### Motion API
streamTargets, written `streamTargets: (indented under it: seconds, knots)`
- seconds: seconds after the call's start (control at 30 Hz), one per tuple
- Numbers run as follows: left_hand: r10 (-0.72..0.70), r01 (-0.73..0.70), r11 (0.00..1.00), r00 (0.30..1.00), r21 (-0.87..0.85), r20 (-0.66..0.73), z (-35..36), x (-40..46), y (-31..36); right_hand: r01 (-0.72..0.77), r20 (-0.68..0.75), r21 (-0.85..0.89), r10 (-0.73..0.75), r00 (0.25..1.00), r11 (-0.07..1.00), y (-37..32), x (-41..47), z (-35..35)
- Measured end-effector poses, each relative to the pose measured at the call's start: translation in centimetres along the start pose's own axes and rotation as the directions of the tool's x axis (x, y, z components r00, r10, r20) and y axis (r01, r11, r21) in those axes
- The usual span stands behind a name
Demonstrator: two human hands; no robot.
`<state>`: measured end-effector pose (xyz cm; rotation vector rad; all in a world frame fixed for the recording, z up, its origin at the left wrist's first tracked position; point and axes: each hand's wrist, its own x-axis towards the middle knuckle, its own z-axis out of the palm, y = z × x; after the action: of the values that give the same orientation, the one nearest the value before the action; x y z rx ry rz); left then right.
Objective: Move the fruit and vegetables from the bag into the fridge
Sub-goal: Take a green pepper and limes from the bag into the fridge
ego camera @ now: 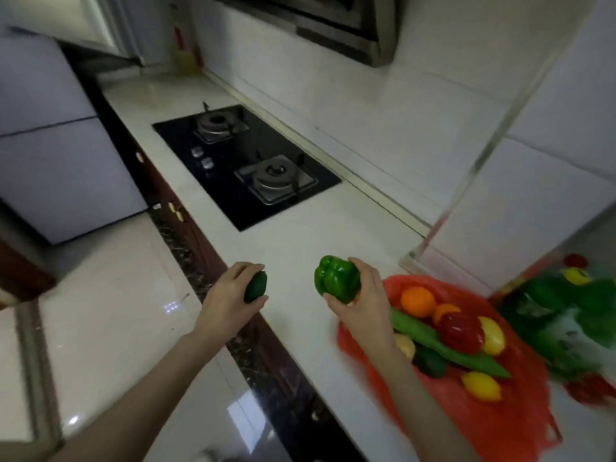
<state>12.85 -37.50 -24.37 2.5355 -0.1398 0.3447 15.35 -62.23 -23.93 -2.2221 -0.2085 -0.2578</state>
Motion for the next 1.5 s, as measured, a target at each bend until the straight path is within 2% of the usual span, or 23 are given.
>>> streamTargets:
  seconds: [0.17, 0.37, 0.53, 0.73, 0.93, 1.17, 1.37, 1.5]
  knots:
    - [-0.166, 0.175, 0.983, 0.975, 0.048, -0.15, -8.9, -2.4, -10.2, 0.129, 0.135, 0.014, -0.13, 0.982, 0.992, -8.4, 4.2, 11.0]
    - [-0.325, 0.359, 0.933, 0.88, 0.036, -0.347, -19.0, -4.7, -21.7, 0.332, 0.271, 0.08, -0.341, 0.9, 0.94, -20.4, 8.1, 25.0]
    - [-0.372, 0.43, 0.902, 0.821, 0.038, -0.433, -25.4, -5.0, -28.6, 0.423, 0.331, 0.11, -0.435, 0.838, 0.899, -27.8, 10.6, 33.6]
    - [-0.421, 0.49, 0.872, 0.765, 0.016, -0.487, -29.4, -2.5, -36.6, 0.481, 0.396, 0.106, -0.481, 0.782, 0.87, -32.5, 15.4, 41.4]
    - [-0.425, 0.515, 0.856, 0.75, 0.043, -0.507, -32.5, 3.8, -45.4, 0.529, 0.413, 0.112, -0.524, 0.745, 0.841, -36.9, 23.6, 50.1]
    - [-0.39, 0.515, 0.85, 0.76, 0.115, -0.52, -39.1, 15.3, -55.2, 0.545, 0.37, 0.152, -0.559, 0.742, 0.825, -43.7, 36.1, 59.9]
    - [-0.386, 0.556, 0.824, 0.69, 0.108, -0.612, -44.6, 20.3, -63.3, 0.624, 0.411, 0.168, -0.63, 0.659, 0.763, -51.2, 41.6, 69.2]
    - [-0.318, 0.501, 0.851, 0.728, 0.155, -0.607, -48.2, 24.5, -69.1, 0.633, 0.397, 0.159, -0.636, 0.662, 0.758, -55.3, 44.9, 75.9]
